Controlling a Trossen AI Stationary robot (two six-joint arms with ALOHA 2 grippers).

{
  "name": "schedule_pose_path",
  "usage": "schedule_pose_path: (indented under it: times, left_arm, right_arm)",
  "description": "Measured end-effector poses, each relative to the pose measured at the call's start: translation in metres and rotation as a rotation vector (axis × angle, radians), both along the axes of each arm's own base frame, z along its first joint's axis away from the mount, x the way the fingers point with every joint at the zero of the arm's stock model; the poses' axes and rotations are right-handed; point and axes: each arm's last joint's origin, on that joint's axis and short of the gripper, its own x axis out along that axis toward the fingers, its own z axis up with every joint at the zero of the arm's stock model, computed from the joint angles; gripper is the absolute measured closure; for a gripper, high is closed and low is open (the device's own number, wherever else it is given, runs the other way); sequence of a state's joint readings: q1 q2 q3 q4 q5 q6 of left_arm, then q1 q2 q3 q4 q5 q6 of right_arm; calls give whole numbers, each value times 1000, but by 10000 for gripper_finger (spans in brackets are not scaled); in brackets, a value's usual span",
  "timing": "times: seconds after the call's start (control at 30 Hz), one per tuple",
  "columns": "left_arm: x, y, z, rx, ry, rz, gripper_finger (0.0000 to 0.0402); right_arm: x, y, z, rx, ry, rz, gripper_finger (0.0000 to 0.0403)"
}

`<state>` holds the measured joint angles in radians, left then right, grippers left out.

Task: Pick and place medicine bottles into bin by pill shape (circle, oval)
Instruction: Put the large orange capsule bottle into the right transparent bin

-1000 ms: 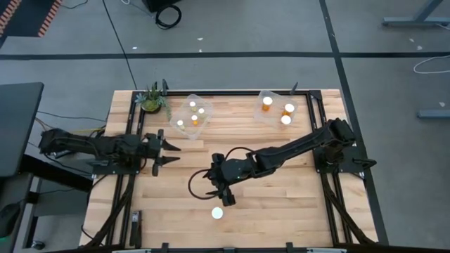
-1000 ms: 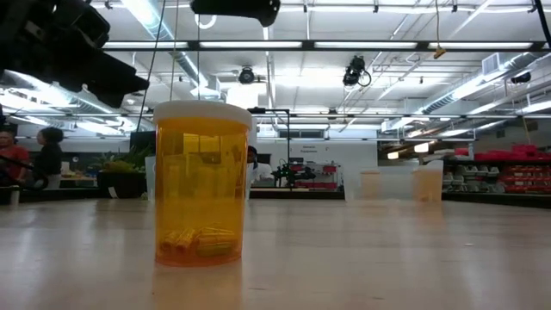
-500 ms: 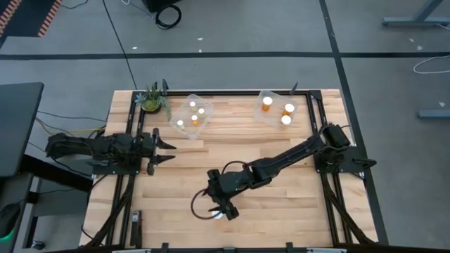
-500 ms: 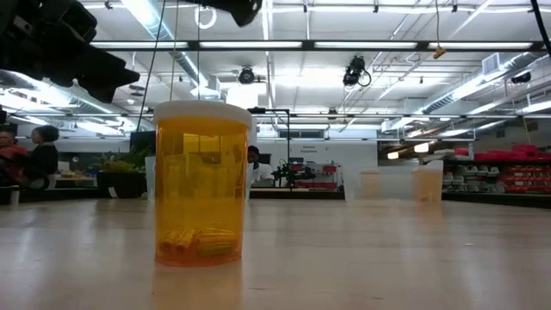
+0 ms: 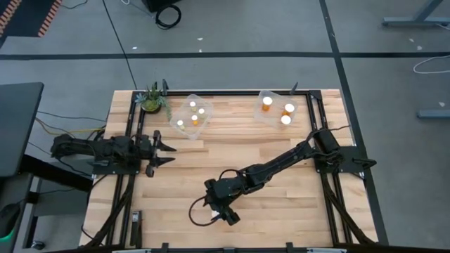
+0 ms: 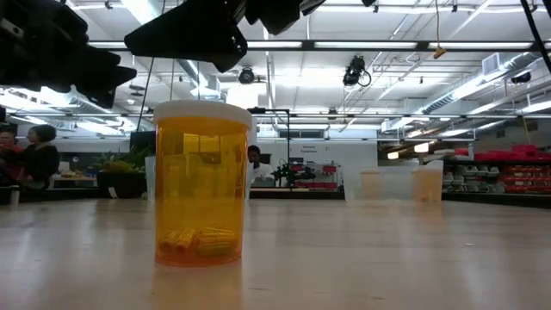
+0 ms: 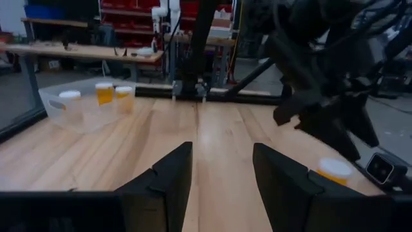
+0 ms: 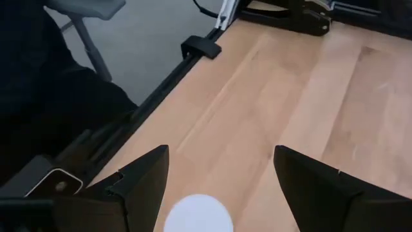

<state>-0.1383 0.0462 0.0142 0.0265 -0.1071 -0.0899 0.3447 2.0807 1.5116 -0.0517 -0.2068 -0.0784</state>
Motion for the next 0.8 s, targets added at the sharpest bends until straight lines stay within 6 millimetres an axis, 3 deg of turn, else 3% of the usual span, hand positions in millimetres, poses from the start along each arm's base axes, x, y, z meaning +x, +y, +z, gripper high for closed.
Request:
schedule_pose_path:
  times: [0.43, 0.8]
  left_arm:
    - [-2, -2, 2, 13, -32, -18, 230]
    - [-1, -2, 5, -201, -62, -22, 230]
  right_arm:
    - [0, 2, -9, -80, -17, 81, 116]
    - [-11, 22, -12, -183, -38, 166, 116]
